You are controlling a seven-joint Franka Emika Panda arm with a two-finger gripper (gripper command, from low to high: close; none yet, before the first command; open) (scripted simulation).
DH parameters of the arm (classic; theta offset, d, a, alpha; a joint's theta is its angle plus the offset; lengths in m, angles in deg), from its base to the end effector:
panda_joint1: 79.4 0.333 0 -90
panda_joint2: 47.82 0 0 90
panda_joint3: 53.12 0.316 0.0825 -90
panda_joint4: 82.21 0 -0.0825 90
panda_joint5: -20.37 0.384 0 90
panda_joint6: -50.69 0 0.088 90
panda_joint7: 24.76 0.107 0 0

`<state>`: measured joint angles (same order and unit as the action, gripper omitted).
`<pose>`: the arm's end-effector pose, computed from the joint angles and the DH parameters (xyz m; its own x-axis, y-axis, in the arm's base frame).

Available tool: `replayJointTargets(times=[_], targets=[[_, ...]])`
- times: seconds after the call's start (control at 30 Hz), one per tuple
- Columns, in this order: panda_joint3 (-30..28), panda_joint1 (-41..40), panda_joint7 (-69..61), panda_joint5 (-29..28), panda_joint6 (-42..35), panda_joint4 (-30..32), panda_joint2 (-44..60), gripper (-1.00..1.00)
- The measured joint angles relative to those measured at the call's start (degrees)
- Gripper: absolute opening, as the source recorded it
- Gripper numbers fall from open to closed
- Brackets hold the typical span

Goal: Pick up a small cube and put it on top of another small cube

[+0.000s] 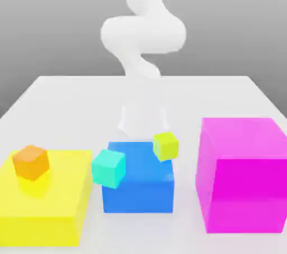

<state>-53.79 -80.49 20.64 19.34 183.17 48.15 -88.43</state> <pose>0.3776 -0.0136 0.6919 0.4958 -0.7212 0.4838 -0.5426 -0.6922 -0.4758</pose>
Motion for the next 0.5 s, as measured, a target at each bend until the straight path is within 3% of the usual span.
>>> replayJointTargets(times=[0.5], targets=[[-7.2,-5.1,-5.9,-1.7,4.3,-8.5,31.4,0.00]])
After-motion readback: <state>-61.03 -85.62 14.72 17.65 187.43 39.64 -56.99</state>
